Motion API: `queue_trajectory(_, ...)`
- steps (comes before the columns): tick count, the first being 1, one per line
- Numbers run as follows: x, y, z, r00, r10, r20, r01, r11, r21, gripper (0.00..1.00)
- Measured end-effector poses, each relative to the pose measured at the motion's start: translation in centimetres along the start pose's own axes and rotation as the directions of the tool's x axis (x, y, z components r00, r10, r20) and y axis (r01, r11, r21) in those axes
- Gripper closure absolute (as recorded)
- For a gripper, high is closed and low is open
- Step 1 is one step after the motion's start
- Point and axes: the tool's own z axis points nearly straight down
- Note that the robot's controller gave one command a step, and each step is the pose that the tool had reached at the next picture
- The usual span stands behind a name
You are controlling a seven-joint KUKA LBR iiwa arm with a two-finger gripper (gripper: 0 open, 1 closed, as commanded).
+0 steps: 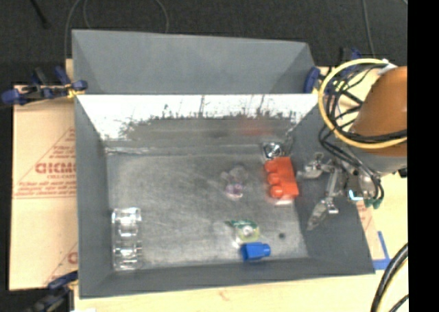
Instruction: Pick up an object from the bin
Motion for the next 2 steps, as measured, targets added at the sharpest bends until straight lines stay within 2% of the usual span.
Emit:
queue_trajectory(1, 1.6, 4.2, 13.7, 0.931, -0.365, 0.021, 0.365, 0.931, 0.012, 0.00)
queue_trajectory(2, 2.5, 9.9, 8.3, 0.982, -0.190, 0.011, 0.190, 0.982, -0.003, 0.00)
